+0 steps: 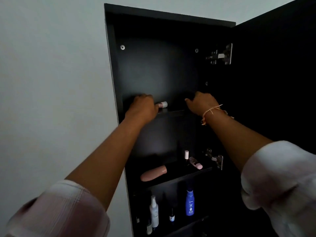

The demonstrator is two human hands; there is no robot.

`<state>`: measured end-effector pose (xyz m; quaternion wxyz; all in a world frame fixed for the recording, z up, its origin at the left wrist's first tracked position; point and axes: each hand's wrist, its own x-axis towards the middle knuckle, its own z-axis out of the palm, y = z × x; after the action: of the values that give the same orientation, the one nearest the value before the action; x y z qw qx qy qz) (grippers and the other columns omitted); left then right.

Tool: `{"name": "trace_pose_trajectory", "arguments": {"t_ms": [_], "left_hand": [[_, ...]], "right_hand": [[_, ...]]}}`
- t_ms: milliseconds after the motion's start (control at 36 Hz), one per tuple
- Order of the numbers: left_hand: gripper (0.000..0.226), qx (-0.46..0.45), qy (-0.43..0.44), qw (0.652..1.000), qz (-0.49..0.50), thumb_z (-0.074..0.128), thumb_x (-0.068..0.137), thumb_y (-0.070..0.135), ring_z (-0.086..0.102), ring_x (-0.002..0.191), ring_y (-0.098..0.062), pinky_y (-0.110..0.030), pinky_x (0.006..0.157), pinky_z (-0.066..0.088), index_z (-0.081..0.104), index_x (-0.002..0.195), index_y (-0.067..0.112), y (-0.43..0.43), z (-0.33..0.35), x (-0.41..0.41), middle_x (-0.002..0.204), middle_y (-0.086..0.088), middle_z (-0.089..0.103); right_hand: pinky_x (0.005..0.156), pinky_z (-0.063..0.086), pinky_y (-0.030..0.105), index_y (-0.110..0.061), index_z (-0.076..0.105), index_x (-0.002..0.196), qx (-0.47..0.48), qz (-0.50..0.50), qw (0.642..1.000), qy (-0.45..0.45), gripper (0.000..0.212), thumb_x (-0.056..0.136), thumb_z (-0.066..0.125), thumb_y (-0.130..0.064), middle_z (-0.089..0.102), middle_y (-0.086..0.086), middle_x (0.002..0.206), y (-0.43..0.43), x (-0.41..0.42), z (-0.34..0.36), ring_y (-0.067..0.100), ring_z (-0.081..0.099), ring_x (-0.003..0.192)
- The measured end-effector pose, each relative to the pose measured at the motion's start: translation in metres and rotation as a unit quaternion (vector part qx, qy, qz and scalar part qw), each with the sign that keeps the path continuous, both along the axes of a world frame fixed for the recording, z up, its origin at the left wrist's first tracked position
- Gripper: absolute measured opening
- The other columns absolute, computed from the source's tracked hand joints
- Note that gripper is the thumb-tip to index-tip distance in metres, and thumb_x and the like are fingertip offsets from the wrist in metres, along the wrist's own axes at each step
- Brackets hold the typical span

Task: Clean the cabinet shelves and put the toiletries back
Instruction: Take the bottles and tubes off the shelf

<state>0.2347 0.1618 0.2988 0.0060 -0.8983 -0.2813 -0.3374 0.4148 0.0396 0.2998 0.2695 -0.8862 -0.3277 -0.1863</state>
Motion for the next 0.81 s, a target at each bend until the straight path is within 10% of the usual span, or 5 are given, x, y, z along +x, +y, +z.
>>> {"name": "trace_pose_trajectory", "arguments": {"t_ms": [278,472,806], "left_hand": [[0.044,-0.101,-0.017,0.995,-0.007,0.061,0.086,0.052,0.062,0.086,-0.029,-0.032,0.066,0.047,0.064,0.089,0.008,0.011,0.000,0.002,0.095,-0.013,0.065],[0.036,-0.108,-0.036,0.994,0.003,0.065,0.083,0.046,0.063,0.082,-0.028,-0.040,0.076,0.056,0.067,0.083,0.010,0.011,0.001,0.003,0.088,-0.011,0.066],[0.020,-0.098,-0.045,0.994,-0.002,0.056,0.091,0.022,0.062,0.074,-0.025,-0.027,0.060,0.047,0.073,0.084,0.014,0.001,-0.001,-0.004,0.080,-0.009,0.066]], "right_hand": [[0.095,0.049,0.037,-0.021,0.064,0.118,-0.065,0.025,0.998,-0.003,0.048,0.084,0.057,-0.053,0.063,0.009,0.125,0.010,0.021,0.009,0.035,0.060,0.113],[0.106,0.033,0.043,-0.021,0.059,0.128,-0.110,0.025,0.992,-0.049,0.034,0.096,0.051,-0.028,0.053,0.007,0.135,0.008,0.024,0.016,0.030,0.042,0.129],[0.104,0.036,0.041,-0.022,0.065,0.121,-0.151,0.053,0.984,-0.082,0.037,0.094,0.055,-0.045,0.059,0.005,0.130,0.001,0.022,0.024,0.029,0.051,0.124]]}}
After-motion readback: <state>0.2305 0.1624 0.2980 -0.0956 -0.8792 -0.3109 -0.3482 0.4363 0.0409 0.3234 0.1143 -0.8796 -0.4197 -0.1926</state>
